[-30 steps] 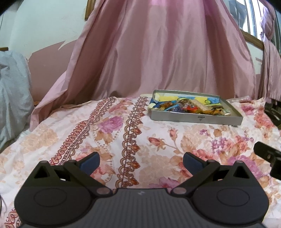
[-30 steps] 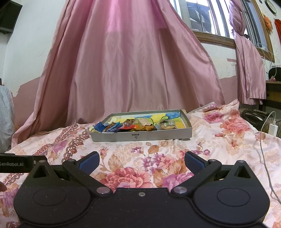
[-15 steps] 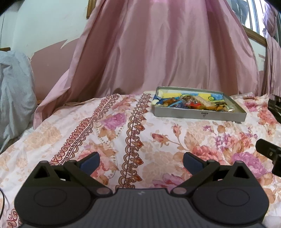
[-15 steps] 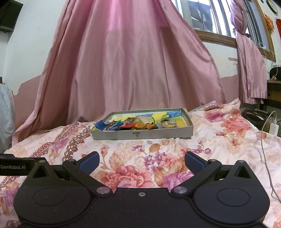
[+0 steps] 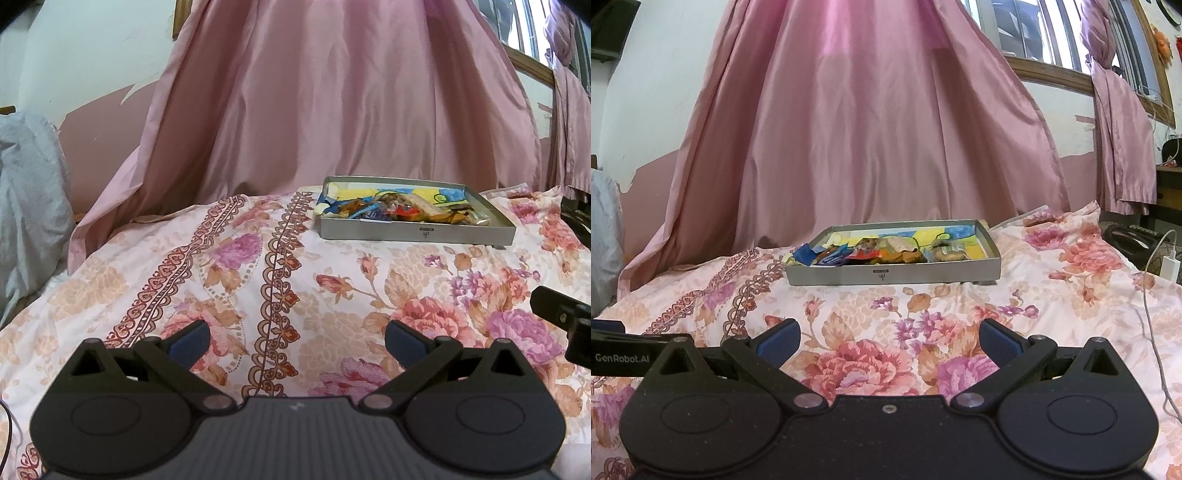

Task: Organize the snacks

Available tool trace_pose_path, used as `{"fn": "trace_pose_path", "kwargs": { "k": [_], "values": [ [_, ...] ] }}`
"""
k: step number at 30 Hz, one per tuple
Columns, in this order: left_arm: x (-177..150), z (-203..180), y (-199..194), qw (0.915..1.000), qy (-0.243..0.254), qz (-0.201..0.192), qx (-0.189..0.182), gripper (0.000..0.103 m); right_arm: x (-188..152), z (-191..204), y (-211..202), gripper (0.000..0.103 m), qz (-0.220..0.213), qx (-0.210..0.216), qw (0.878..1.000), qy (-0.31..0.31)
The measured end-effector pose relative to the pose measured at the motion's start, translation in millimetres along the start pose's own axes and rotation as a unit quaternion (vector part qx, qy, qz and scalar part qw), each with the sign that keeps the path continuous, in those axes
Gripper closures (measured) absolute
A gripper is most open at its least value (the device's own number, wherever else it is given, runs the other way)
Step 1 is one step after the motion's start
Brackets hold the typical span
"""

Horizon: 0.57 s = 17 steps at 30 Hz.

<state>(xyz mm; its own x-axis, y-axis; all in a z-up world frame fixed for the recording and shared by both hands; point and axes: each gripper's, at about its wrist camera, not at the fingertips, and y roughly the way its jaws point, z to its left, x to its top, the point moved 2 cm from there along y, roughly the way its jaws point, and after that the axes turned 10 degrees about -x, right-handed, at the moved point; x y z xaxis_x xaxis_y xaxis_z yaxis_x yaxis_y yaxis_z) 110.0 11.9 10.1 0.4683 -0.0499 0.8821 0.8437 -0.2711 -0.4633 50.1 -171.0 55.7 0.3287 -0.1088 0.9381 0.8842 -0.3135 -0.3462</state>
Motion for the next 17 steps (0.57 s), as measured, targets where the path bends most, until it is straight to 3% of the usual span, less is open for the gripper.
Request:
{"fn": "trace_pose_path", "kwargs": {
  "k": [17],
  "values": [
    [0.4, -1.6, -2.1, 1.0, 0.007, -0.003, -0.002, 0.0, -0.1, 0.9, 0.4, 0.001, 0.001, 0.0, 1.0, -0.001]
  ]
}}
